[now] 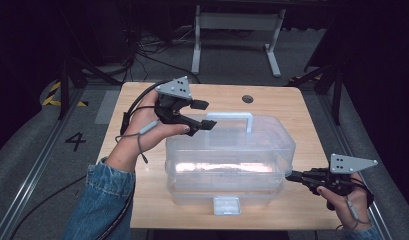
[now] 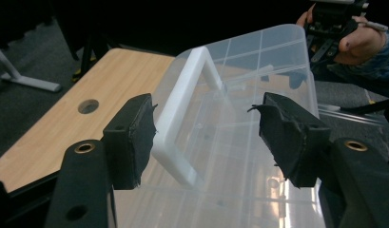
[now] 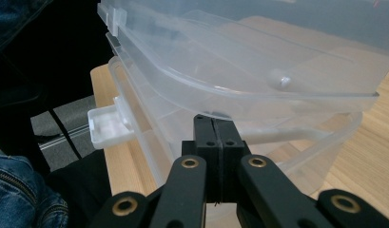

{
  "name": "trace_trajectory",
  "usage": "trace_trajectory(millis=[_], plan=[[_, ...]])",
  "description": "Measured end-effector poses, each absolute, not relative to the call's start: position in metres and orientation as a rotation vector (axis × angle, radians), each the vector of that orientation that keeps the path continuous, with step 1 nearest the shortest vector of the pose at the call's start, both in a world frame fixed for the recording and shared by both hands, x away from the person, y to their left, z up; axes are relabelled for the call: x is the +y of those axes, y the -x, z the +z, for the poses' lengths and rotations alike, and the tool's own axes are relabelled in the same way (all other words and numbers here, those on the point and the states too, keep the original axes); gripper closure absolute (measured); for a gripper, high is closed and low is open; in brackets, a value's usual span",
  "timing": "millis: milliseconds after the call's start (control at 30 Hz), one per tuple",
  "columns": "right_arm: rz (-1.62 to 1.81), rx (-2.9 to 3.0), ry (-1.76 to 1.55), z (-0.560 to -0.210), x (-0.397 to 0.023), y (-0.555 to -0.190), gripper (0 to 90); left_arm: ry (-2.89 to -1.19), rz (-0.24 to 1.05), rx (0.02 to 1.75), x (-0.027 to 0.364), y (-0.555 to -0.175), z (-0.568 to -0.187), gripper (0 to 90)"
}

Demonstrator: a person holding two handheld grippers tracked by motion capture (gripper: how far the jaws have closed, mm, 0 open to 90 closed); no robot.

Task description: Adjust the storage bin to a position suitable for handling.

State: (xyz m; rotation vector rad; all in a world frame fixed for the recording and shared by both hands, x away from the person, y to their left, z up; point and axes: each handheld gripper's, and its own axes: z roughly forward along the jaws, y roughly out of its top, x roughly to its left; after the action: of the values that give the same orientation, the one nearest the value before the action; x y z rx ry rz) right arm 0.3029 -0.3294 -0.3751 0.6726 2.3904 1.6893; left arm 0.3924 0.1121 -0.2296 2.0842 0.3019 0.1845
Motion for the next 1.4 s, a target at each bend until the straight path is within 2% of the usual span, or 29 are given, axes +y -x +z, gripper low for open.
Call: trace_trajectory(millis=[567, 933, 1400], plan=[[1.699, 2.31, -0.696, -0.36, -0.325, -0.307, 90.0, -2.037, 0.284, 0.345, 0.163, -0.363, -0.209, 37.5], [1.682, 2.269, -0.703, -0.345, -0.321, -0.315, 90.0, -2.041, 0.305, 0.413, 0.199, -0.358, -0.219, 37.5], [1.698, 2.202, -0.746, -0.33, -0.318, -0.328, 90.0, -2.022, 0.293, 0.457, 0.213, -0.357, -0.236, 37.2]])
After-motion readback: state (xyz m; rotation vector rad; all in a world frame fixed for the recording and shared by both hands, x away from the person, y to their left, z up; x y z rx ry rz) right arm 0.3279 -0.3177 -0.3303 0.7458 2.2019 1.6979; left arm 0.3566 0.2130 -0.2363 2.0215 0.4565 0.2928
